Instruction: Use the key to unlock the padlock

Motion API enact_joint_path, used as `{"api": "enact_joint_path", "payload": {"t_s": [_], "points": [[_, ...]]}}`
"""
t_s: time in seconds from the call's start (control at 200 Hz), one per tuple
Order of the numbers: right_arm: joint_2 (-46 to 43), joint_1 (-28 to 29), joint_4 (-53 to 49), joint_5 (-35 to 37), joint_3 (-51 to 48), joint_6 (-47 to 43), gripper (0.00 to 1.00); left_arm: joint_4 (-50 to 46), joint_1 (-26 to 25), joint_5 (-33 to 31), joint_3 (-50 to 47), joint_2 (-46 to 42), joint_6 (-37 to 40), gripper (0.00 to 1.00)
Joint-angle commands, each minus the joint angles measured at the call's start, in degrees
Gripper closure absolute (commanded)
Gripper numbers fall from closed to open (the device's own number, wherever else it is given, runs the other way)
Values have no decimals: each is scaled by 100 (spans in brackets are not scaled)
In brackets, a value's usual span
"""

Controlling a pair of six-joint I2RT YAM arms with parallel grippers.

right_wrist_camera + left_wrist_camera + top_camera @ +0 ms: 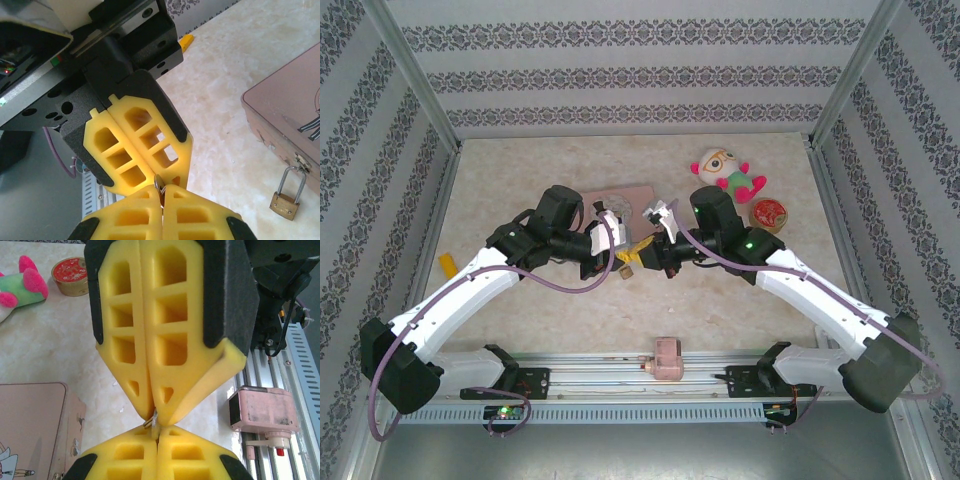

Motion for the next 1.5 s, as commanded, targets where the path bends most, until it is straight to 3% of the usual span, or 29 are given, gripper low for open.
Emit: {"api": "enact_joint_path", "payload": {"t_s": [0.0,0.115,0.29,0.42,0.54,0.63,0.884,1.069,1.204,1.494], "points": [[58,-106,60,-41,-10,9,100,46,-53,95,-57,-177,52,100],[-25,-175,193,-59,-106,104,100,138,-47,32,-83,-255,-69,97],[-250,-358,648,-10,-375,442,100,477,-37,-27,-179,-440,-403,51],[-525,-695,1506,43,-887,1157,100,1163,-21,-114,-488,-792,-845,45],[-759,-1037,2576,-173,-1402,2033,100,2554,3,-640,-1077,-1141,-1941,40],[-888,-1124,2825,56,-1547,2524,100,3419,23,-1178,-1383,-1214,-2998,41],[-1110,-1152,3729,1037,-1969,3937,100,4253,55,-1292,-1446,-833,-5042,42],[-950,-1151,4391,1094,-2065,4865,100,4685,87,-862,-1241,-470,-5767,43],[-819,-1148,4895,1163,-2134,5363,100,4749,95,-882,-1146,-350,-6074,47],[-411,-1099,5831,940,-2065,5880,100,5896,192,-388,-1285,41,-7030,53]]}}
